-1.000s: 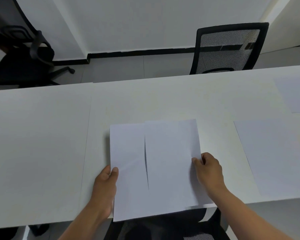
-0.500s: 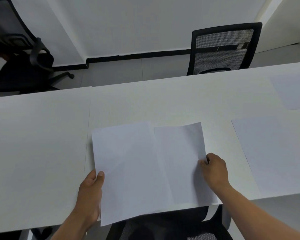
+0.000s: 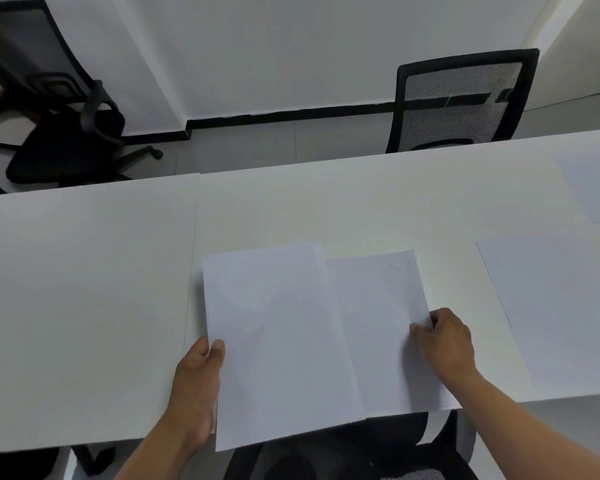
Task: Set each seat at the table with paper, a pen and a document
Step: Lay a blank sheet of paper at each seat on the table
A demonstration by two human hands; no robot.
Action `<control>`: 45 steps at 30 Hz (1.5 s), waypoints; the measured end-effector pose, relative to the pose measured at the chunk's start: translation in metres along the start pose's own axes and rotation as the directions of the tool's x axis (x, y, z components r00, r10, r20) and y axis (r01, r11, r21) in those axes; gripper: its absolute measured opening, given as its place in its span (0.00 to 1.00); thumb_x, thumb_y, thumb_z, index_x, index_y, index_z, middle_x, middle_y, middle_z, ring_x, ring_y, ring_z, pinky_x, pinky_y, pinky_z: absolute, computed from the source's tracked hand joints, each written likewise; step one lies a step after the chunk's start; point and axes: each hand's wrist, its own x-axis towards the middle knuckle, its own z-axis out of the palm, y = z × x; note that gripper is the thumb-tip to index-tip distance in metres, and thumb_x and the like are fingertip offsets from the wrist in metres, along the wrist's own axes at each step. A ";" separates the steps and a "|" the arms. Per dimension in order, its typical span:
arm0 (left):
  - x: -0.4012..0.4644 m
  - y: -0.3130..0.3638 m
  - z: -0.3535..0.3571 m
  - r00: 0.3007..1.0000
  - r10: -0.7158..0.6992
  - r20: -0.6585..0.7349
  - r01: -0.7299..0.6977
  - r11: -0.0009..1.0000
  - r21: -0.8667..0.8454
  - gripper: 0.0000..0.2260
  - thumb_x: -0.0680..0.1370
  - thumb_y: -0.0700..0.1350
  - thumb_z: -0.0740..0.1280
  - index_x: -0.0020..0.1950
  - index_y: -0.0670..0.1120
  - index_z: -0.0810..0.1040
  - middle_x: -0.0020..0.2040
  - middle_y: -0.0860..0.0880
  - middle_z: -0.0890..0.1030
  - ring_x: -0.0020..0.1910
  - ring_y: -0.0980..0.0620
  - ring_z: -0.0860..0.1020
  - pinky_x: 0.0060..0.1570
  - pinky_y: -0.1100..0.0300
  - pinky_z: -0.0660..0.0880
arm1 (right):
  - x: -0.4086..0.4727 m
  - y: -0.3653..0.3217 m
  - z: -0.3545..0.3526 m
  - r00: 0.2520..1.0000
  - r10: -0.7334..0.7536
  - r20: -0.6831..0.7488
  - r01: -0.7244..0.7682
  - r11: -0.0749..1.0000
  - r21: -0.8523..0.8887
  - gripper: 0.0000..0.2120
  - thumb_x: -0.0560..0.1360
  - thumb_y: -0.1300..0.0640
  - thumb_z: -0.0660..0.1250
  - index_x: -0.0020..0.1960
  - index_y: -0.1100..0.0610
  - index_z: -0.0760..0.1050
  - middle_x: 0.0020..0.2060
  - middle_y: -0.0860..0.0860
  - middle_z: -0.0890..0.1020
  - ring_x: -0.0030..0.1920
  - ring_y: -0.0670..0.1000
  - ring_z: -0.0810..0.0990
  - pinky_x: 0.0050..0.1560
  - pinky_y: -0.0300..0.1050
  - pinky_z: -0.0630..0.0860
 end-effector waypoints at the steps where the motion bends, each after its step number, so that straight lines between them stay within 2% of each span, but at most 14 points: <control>1: -0.001 0.000 0.000 1.000 0.002 0.004 -0.002 1.000 0.000 0.12 0.91 0.45 0.60 0.62 0.46 0.84 0.56 0.47 0.90 0.56 0.42 0.88 0.57 0.45 0.84 | 0.000 0.001 0.001 1.000 0.002 -0.012 -0.002 1.000 -0.007 0.12 0.77 0.54 0.74 0.44 0.59 0.73 0.40 0.52 0.78 0.43 0.60 0.77 0.40 0.51 0.70; 3: -0.003 0.001 0.000 1.000 0.007 0.015 -0.007 1.000 -0.004 0.12 0.91 0.44 0.60 0.62 0.46 0.84 0.57 0.47 0.90 0.55 0.43 0.88 0.57 0.46 0.83 | 0.002 0.004 0.002 0.999 0.014 -0.029 -0.015 0.999 -0.035 0.17 0.75 0.53 0.75 0.37 0.58 0.70 0.35 0.53 0.76 0.38 0.60 0.75 0.35 0.49 0.67; 5: -0.005 0.004 0.002 1.000 0.004 0.029 -0.004 1.000 -0.008 0.12 0.91 0.44 0.60 0.63 0.47 0.84 0.57 0.49 0.90 0.55 0.46 0.89 0.56 0.48 0.83 | 0.005 0.005 0.003 0.998 0.055 -0.023 -0.057 0.996 -0.073 0.19 0.73 0.48 0.76 0.36 0.56 0.68 0.35 0.53 0.75 0.39 0.60 0.74 0.36 0.49 0.67; 8: -0.007 0.010 0.001 0.999 0.012 0.043 -0.010 1.000 -0.029 0.12 0.91 0.44 0.60 0.63 0.47 0.84 0.56 0.50 0.90 0.52 0.49 0.89 0.53 0.51 0.83 | -0.002 -0.012 -0.004 0.993 0.102 -0.056 -0.108 0.988 -0.111 0.21 0.75 0.44 0.75 0.57 0.60 0.79 0.55 0.59 0.80 0.59 0.64 0.75 0.54 0.57 0.73; 10: -0.009 0.015 0.000 0.998 0.017 0.054 -0.016 0.999 -0.034 0.12 0.91 0.44 0.60 0.63 0.48 0.84 0.56 0.50 0.90 0.52 0.49 0.90 0.52 0.51 0.83 | -0.018 -0.036 -0.015 0.995 0.058 -0.080 -0.055 0.998 0.029 0.20 0.79 0.47 0.71 0.62 0.61 0.78 0.60 0.59 0.79 0.64 0.64 0.75 0.61 0.59 0.73; 12: -0.012 0.021 0.000 0.997 0.026 0.069 -0.023 0.999 -0.043 0.12 0.91 0.44 0.60 0.62 0.48 0.85 0.56 0.49 0.90 0.53 0.48 0.89 0.53 0.51 0.83 | -0.038 -0.063 -0.025 0.998 -0.059 -0.009 0.059 0.972 0.228 0.12 0.82 0.48 0.68 0.51 0.58 0.80 0.51 0.55 0.82 0.54 0.60 0.80 0.52 0.54 0.75; 16: -0.016 0.036 -0.008 0.993 0.058 0.106 -0.050 0.996 -0.076 0.13 0.91 0.43 0.60 0.63 0.48 0.84 0.58 0.50 0.90 0.55 0.49 0.89 0.57 0.50 0.83 | -0.079 -0.121 -0.037 0.929 -0.202 0.309 0.070 0.918 0.391 0.21 0.85 0.41 0.63 0.44 0.56 0.80 0.38 0.48 0.83 0.37 0.51 0.80 0.43 0.46 0.74; 18: -0.017 0.043 -0.015 0.989 0.075 0.129 -0.064 0.994 -0.084 0.13 0.91 0.44 0.60 0.64 0.48 0.84 0.58 0.50 0.90 0.56 0.50 0.89 0.59 0.49 0.83 | -0.094 -0.141 -0.035 0.889 -0.254 0.381 0.057 0.886 0.459 0.25 0.84 0.41 0.66 0.40 0.61 0.70 0.32 0.50 0.74 0.32 0.50 0.71 0.40 0.46 0.67; 20: -0.015 0.047 -0.021 0.985 0.090 0.146 -0.077 0.993 -0.089 0.13 0.91 0.44 0.60 0.65 0.49 0.84 0.60 0.50 0.89 0.58 0.49 0.88 0.64 0.46 0.82 | -0.105 -0.154 -0.030 0.885 -0.279 0.373 0.059 0.862 0.504 0.27 0.82 0.45 0.72 0.38 0.60 0.60 0.34 0.54 0.63 0.34 0.53 0.62 0.40 0.49 0.60; 22: -0.014 0.051 -0.030 0.981 0.106 0.162 -0.092 0.992 -0.090 0.13 0.91 0.45 0.59 0.65 0.49 0.84 0.60 0.50 0.89 0.60 0.48 0.88 0.67 0.42 0.81 | -0.114 -0.164 -0.023 0.899 -0.274 0.341 0.049 0.837 0.544 0.28 0.80 0.51 0.75 0.39 0.59 0.57 0.37 0.57 0.59 0.38 0.58 0.57 0.41 0.52 0.56; 24: -0.012 0.054 -0.040 0.976 0.121 0.181 -0.106 0.990 -0.089 0.14 0.91 0.45 0.59 0.65 0.49 0.84 0.61 0.50 0.89 0.61 0.46 0.87 0.68 0.40 0.80 | -0.122 -0.171 -0.017 0.899 -0.276 0.340 0.025 0.807 0.590 0.27 0.79 0.52 0.75 0.40 0.63 0.58 0.37 0.58 0.61 0.39 0.60 0.59 0.43 0.54 0.57; 29: -0.007 0.057 -0.058 0.960 0.161 0.227 -0.143 0.985 -0.095 0.14 0.91 0.44 0.59 0.67 0.48 0.84 0.62 0.49 0.89 0.62 0.45 0.87 0.70 0.38 0.79 | -0.140 -0.178 -0.012 0.907 -0.284 0.311 0.037 0.790 0.612 0.23 0.80 0.51 0.74 0.43 0.68 0.67 0.37 0.55 0.74 0.37 0.52 0.72 0.42 0.50 0.67; 36: -0.017 0.057 -0.075 0.951 0.203 0.235 -0.188 0.978 -0.086 0.15 0.91 0.45 0.59 0.63 0.53 0.87 0.61 0.50 0.89 0.63 0.46 0.86 0.72 0.38 0.77 | -0.165 -0.186 -0.017 0.921 -0.293 0.256 0.078 0.783 0.617 0.18 0.81 0.53 0.73 0.44 0.66 0.73 0.37 0.55 0.79 0.37 0.52 0.76 0.42 0.49 0.71; 45: -0.056 0.043 -0.089 0.960 0.230 0.160 -0.210 0.969 -0.131 0.14 0.91 0.43 0.59 0.63 0.47 0.85 0.58 0.46 0.90 0.59 0.42 0.88 0.68 0.36 0.80 | -0.195 -0.177 -0.026 0.913 -0.341 0.225 0.119 0.750 0.650 0.19 0.80 0.52 0.74 0.46 0.68 0.74 0.42 0.65 0.78 0.38 0.53 0.76 0.42 0.50 0.71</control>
